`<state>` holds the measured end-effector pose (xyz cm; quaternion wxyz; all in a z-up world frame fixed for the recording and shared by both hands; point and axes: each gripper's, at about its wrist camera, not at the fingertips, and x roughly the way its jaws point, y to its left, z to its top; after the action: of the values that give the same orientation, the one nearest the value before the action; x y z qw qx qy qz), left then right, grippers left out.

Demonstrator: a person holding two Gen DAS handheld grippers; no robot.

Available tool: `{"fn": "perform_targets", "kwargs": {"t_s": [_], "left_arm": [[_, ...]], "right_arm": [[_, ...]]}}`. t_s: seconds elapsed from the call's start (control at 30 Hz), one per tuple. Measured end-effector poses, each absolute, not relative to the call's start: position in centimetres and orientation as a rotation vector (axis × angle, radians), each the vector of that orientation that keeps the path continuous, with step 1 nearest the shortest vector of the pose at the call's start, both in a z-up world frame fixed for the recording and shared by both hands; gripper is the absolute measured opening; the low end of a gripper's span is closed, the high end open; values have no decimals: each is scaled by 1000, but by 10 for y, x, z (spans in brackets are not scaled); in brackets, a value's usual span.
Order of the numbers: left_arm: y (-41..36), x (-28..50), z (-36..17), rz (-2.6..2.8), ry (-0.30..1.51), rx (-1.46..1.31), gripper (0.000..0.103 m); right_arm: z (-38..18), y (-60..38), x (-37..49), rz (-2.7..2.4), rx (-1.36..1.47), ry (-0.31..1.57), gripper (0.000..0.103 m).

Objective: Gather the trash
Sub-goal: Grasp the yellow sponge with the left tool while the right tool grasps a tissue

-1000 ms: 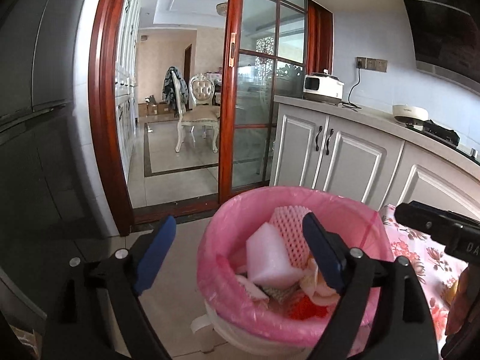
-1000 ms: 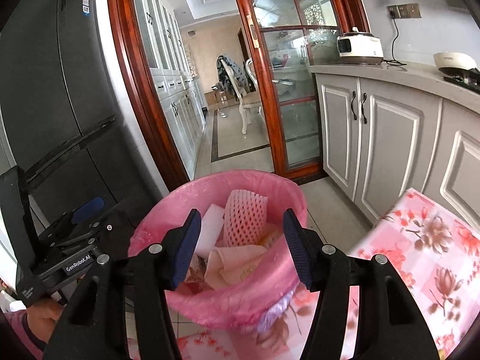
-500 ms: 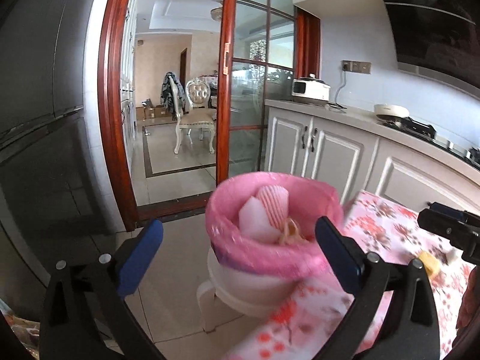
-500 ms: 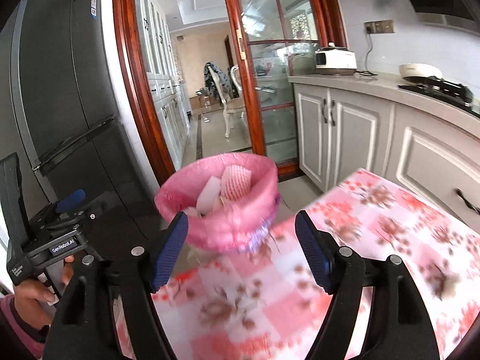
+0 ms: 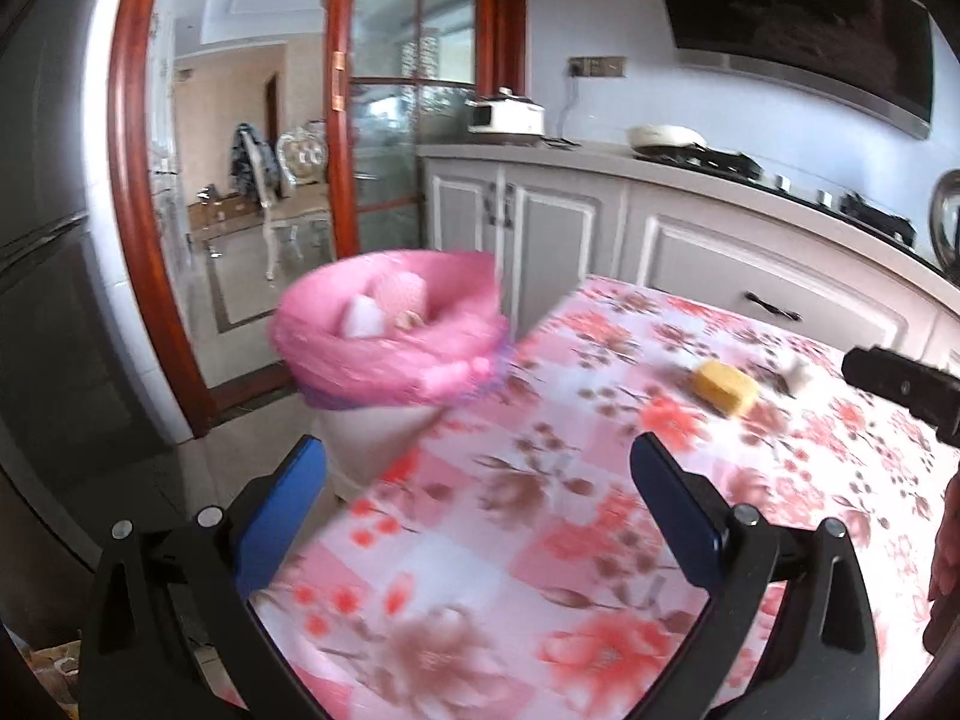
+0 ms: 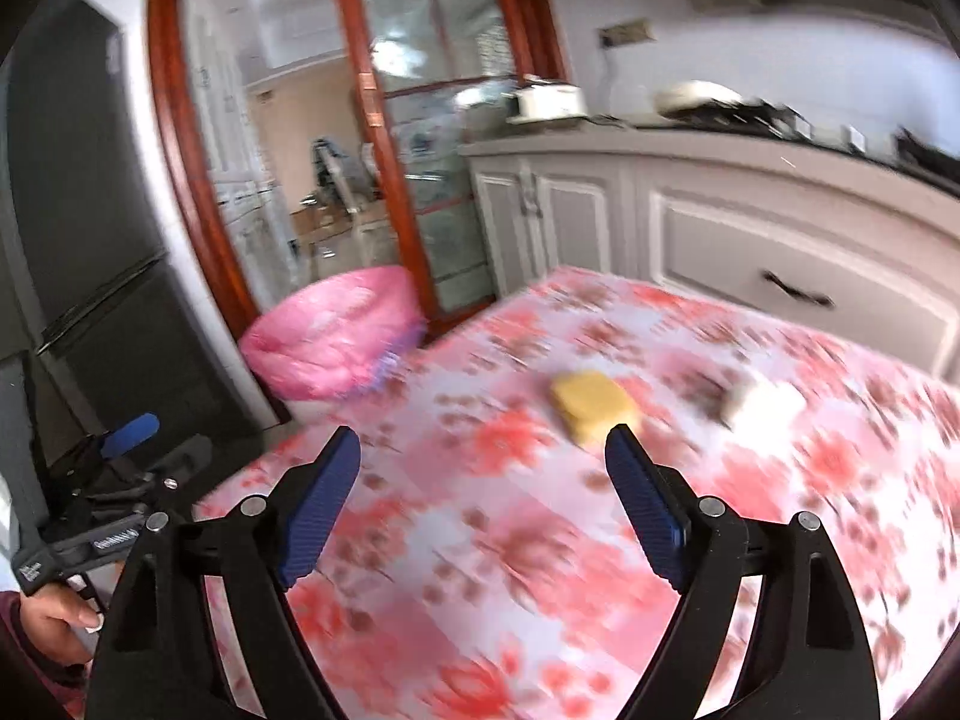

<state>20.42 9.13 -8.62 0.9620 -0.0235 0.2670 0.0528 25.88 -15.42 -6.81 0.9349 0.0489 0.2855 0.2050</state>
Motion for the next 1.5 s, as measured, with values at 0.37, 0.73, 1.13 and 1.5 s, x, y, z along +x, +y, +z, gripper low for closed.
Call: {"fn": "perform_targets", "kwargs": {"t_s": [0.37, 0.73, 1.13, 1.5], "left_arm": [[22, 241, -110, -13, 604, -14, 98], [-14, 306, -123, -33, 594, -21, 98], [-26, 356, -148, -39, 688, 2, 98], [-38, 370, -148, 6, 697, 6, 98]], "right_arm": [[-114, -241, 276, 212, 201, 654, 80], [-144, -264, 365, 141, 200, 721, 79], [-173, -260, 454, 114, 180, 872, 76], [-169, -262, 449, 122, 162, 845, 38]]}}
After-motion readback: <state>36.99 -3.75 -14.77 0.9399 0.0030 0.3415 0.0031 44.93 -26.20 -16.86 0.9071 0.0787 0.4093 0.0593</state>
